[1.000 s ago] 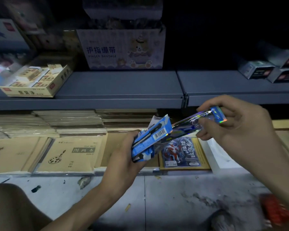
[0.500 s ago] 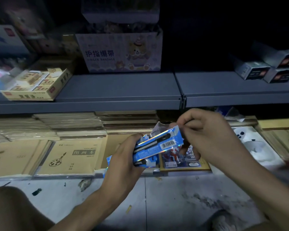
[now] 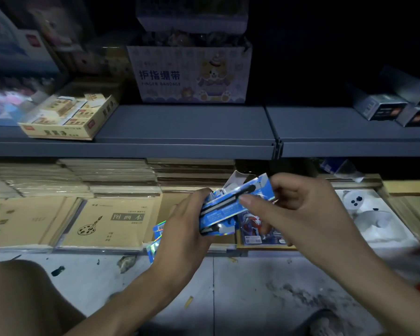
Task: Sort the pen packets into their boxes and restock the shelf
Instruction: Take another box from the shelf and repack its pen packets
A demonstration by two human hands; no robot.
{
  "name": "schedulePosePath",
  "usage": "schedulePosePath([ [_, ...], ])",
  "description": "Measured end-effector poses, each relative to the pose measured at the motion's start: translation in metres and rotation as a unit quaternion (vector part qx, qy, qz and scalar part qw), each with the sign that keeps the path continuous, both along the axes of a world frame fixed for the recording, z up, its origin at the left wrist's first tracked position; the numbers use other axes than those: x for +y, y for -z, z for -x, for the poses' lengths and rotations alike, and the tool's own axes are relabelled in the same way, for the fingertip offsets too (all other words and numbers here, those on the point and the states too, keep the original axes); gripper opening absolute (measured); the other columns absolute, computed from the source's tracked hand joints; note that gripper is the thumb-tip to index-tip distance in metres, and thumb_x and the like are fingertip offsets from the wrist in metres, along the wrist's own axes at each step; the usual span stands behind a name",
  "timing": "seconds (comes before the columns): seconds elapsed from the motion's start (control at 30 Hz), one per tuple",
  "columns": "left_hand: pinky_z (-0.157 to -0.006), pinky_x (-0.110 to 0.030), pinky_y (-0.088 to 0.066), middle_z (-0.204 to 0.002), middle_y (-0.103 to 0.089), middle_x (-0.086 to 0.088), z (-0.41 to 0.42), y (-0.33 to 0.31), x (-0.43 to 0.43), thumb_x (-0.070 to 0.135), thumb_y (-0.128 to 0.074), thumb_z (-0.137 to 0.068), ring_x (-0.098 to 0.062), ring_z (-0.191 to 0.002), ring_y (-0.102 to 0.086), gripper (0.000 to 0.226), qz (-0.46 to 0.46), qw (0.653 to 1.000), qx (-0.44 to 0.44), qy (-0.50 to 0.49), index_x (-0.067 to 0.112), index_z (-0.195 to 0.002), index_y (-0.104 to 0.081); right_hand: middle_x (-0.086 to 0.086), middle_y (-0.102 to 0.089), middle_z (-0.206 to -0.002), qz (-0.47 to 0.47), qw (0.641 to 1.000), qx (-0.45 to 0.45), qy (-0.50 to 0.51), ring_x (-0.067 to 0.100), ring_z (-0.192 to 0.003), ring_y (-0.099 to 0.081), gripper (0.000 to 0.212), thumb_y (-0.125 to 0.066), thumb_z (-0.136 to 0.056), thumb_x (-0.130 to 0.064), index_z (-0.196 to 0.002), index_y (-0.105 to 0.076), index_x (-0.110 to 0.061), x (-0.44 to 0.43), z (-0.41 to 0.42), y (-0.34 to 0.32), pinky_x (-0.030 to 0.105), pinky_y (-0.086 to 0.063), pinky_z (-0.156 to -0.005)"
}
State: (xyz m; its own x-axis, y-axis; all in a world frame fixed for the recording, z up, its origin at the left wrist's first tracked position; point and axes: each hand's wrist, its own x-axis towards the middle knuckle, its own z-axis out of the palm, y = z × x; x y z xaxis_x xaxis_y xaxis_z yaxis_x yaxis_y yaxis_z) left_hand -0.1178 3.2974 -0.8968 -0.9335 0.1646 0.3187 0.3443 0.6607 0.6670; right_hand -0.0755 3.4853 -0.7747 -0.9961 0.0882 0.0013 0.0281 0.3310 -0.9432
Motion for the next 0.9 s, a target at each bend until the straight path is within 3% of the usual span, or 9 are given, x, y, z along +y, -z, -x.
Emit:
schedulePosePath([
  [0.07, -0.073, -0.011, -0.037, -0.099, -0.052, 0.026, -0.001, -0.002, 0.001, 0.003, -0.086, -0.07, -0.01, -0.088, -0.05, 0.072, 0.008, 1.0, 0.008, 0.005, 0.042, -0.115, -0.045, 0.0, -0.073, -0.062, 0.013, 1.0, 0.024, -0.008, 0.008, -0.042, -0.061, 0.011, -0.078, -0.089, -0.016, -0.081, -0.077, -0.009, 0.001, -0.001, 0.004, 0.02, -0.044, -0.041],
  [0.17, -0.069, -0.012, -0.038, -0.095, -0.054, 0.025, -0.002, -0.006, 0.0, 0.006, -0.085, -0.071, -0.01, -0.087, -0.05, 0.069, -0.006, 1.0, -0.003, -0.002, 0.044, -0.111, -0.044, 0.001, -0.078, -0.073, 0.042, 0.996, 0.08, 0.026, 0.02, -0.058, -0.075, 0.006, -0.073, -0.092, -0.011, -0.087, -0.075, -0.012, 0.01, -0.002, -0.007, 0.03, -0.058, -0.046],
  [0.27, -0.067, -0.021, -0.048, -0.095, -0.065, 0.021, 0.0, -0.007, -0.003, 0.014, -0.091, -0.071, -0.005, -0.089, -0.062, 0.063, -0.059, 0.998, -0.032, -0.01, 0.041, -0.11, -0.05, 0.01, -0.079, -0.08, 0.102, 0.982, 0.129, 0.088, 0.031, -0.061, -0.077, 0.006, -0.064, -0.099, -0.014, -0.094, -0.066, -0.01, 0.034, 0.003, -0.024, 0.034, -0.061, -0.052],
  [0.4, -0.066, -0.006, -0.047, -0.097, -0.069, 0.026, -0.001, -0.014, -0.002, 0.018, -0.093, -0.071, 0.01, -0.088, -0.065, 0.055, -0.166, 0.983, -0.078, -0.011, 0.028, -0.114, -0.059, 0.026, -0.076, -0.094, 0.107, 0.977, 0.105, 0.151, 0.032, -0.072, -0.078, 0.024, -0.064, -0.102, -0.028, -0.105, -0.06, -0.005, 0.067, 0.017, -0.029, 0.032, -0.063, -0.06],
  [0.5, -0.071, -0.009, -0.051, -0.103, -0.068, 0.027, -0.002, -0.014, 0.001, 0.022, -0.093, -0.072, 0.006, -0.095, -0.066, 0.056, -0.182, 0.981, -0.075, -0.004, 0.032, -0.116, -0.06, 0.019, -0.077, -0.086, 0.077, 0.975, 0.134, 0.157, 0.029, -0.067, -0.078, 0.01, -0.06, -0.104, -0.02, -0.099, -0.059, -0.011, 0.067, 0.017, -0.021, 0.031, -0.062, -0.059],
  [0.67, -0.073, -0.01, -0.053, -0.105, -0.068, 0.025, -0.002, -0.016, 0.005, 0.023, -0.092, -0.072, 0.004, -0.099, -0.067, 0.055, -0.194, 0.978, -0.073, 0.007, 0.029, -0.116, -0.061, 0.011, -0.078, -0.078, 0.067, 0.977, 0.151, 0.137, 0.03, -0.062, -0.077, 0.015, -0.06, -0.103, -0.01, -0.102, -0.056, 0.005, 0.056, 0.012, -0.016, 0.039, -0.064, -0.058],
  [0.9, -0.072, -0.008, -0.052, -0.105, -0.067, 0.027, -0.003, -0.017, 0.01, 0.018, -0.092, -0.073, 0.005, -0.097, -0.066, 0.057, -0.181, 0.981, -0.063, 0.033, 0.033, -0.116, -0.059, 0.01, -0.078, -0.075, 0.056, 0.985, 0.133, 0.097, 0.031, -0.059, -0.075, 0.01, -0.061, -0.102, -0.005, -0.1, -0.059, 0.005, 0.056, 0.014, -0.01, 0.044, -0.064, -0.059],
])
